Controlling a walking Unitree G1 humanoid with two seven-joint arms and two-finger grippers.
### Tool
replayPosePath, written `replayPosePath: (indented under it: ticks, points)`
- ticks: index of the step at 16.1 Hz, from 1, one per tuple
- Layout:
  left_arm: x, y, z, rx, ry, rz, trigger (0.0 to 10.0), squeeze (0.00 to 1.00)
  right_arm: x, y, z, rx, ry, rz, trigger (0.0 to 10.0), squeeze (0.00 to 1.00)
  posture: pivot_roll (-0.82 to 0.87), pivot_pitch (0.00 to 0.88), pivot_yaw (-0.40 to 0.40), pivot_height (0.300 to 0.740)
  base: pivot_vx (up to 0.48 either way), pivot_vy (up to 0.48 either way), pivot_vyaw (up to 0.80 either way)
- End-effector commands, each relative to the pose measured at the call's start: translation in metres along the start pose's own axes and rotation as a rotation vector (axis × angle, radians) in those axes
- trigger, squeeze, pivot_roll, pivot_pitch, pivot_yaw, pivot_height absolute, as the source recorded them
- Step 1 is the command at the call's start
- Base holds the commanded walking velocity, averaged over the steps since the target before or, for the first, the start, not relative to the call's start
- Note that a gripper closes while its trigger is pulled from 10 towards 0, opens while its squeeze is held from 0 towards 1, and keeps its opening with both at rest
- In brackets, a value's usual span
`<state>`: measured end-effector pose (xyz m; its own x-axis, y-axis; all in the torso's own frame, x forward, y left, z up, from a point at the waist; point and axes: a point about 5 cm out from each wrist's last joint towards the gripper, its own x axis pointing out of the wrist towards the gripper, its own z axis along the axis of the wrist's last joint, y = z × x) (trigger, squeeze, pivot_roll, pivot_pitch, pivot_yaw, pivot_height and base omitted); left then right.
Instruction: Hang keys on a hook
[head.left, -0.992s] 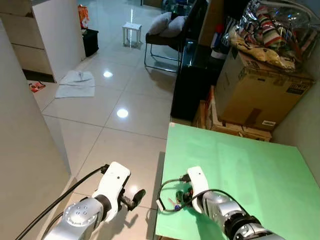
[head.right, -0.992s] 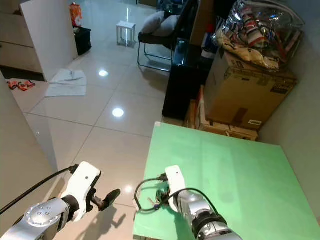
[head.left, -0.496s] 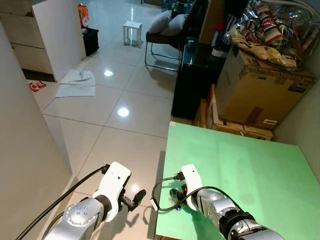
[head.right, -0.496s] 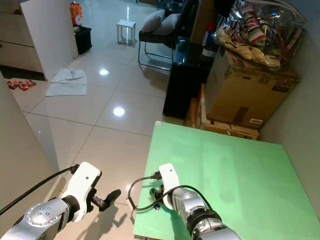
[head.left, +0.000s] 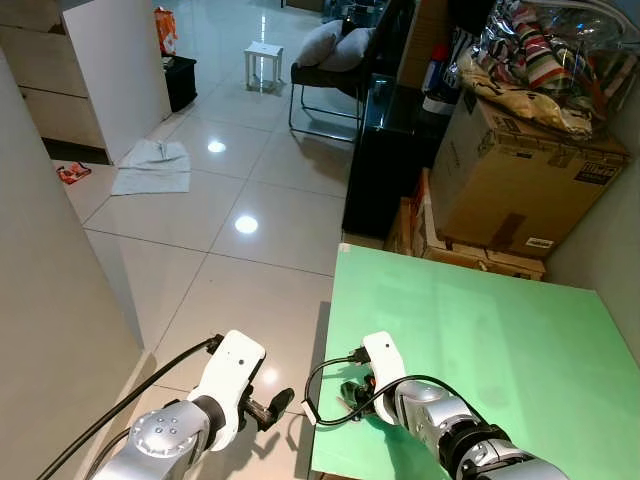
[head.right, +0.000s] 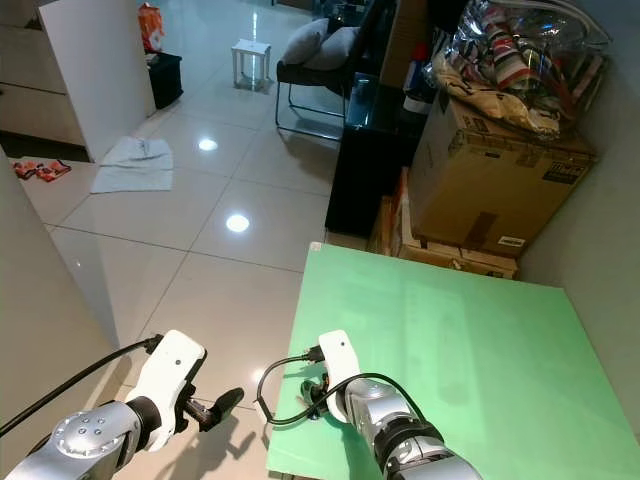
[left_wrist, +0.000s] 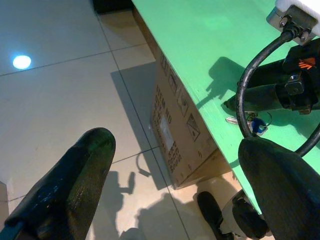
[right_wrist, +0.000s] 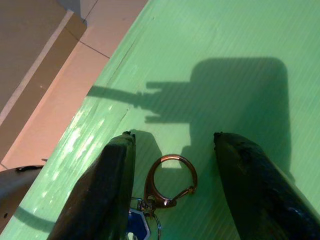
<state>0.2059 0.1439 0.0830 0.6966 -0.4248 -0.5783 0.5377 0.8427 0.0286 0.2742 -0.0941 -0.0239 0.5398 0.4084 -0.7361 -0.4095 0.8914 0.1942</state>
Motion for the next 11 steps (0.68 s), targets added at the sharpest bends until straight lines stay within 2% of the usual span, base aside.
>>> replayPosePath:
  ticks: [1, 7, 11]
  points:
    - [-0.001, -0.004, 0.003, 0.014, -0.01, -0.02, 10.0, 0.0, -0.001, -0.002, -0.021, 0.029, 0.096, -0.003, 10.0, 0.0, 0.1, 0.076, -0.116, 0.74, 0.0, 0.0, 0.0]
    - [0.0, -0.003, 0.004, 0.016, -0.013, -0.015, 10.0, 0.0, -0.007, -0.015, -0.03, -0.003, 0.148, -0.026, 10.0, 0.0, 0.09, 0.062, -0.121, 0.74, 0.0, 0.0, 0.0]
    - [0.002, -0.004, 0.006, 0.02, -0.02, -0.018, 10.0, 0.0, -0.008, -0.014, -0.04, -0.006, 0.17, -0.018, 10.0, 0.0, 0.08, 0.048, -0.122, 0.74, 0.0, 0.0, 0.0]
